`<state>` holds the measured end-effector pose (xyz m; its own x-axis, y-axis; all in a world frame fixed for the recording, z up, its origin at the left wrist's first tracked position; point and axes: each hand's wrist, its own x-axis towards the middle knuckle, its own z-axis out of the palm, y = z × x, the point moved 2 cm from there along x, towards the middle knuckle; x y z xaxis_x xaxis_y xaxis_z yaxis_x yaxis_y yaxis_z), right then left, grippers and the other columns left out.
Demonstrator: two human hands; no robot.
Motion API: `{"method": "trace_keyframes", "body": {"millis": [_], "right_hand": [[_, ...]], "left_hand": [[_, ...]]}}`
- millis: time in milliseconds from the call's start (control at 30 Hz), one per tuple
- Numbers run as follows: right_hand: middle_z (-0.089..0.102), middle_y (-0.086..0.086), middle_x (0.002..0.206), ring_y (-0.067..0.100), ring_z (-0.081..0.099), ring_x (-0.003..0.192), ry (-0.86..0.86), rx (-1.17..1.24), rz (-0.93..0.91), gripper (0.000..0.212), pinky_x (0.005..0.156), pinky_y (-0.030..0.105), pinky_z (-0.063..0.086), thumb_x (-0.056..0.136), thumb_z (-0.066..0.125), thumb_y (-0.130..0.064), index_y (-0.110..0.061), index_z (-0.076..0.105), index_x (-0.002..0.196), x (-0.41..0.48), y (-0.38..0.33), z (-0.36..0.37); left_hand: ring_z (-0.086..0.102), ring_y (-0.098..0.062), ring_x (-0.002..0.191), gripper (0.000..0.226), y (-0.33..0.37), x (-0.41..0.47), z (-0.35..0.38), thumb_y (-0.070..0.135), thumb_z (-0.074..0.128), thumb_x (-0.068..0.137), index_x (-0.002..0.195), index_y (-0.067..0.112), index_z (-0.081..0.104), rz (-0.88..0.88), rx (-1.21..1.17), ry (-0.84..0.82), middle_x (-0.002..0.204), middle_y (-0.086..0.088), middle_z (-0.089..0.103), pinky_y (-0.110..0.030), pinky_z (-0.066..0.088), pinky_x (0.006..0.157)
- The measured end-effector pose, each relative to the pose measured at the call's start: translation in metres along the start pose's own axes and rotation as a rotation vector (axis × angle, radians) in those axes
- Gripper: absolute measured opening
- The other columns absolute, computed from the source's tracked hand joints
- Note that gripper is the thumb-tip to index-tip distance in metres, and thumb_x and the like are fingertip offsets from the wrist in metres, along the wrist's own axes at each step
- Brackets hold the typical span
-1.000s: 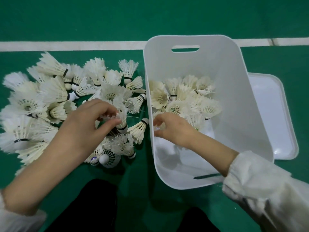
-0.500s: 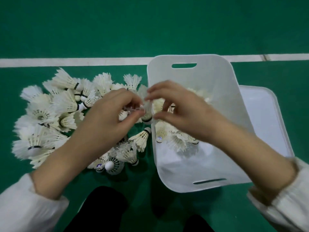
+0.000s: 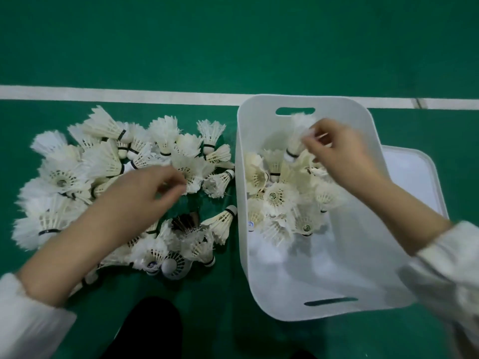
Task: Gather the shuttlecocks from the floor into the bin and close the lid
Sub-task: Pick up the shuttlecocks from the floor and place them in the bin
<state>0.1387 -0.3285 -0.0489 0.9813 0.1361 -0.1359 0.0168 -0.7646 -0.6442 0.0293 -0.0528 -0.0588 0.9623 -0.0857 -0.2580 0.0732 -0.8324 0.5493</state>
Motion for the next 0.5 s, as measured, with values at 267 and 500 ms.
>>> {"method": "trace_keyframes", "body": {"millis": [267,500], "right_hand": [[0.064,0.013,0.088,0.029,0.058,0.083,-0.163,-0.239,0.08,0.014,0.067,0.027,0.037,0.091,0.054,-0.016,-0.004,0.06,0.091,0.027,0.023,0.078],[0.061,0.008,0.116,0.025,0.057,0.1,-0.28,-0.371,0.087,0.025,0.081,0.032,0.043,0.09,0.053,-0.017,-0.012,0.058,0.114,0.027,0.004,0.071]], "left_hand": [[0.056,-0.004,0.086,0.015,-0.031,-0.009,0.049,0.03,0.056,0.089,0.103,0.028,0.059,-0.014,0.043,-0.152,0.094,0.013,0.059,-0.027,0.047,0.077],[0.057,-0.005,0.083,0.011,-0.057,-0.014,0.045,0.029,0.058,0.088,0.099,0.029,0.058,-0.051,0.019,-0.117,0.091,0.014,0.057,-0.023,0.046,0.071]]}}
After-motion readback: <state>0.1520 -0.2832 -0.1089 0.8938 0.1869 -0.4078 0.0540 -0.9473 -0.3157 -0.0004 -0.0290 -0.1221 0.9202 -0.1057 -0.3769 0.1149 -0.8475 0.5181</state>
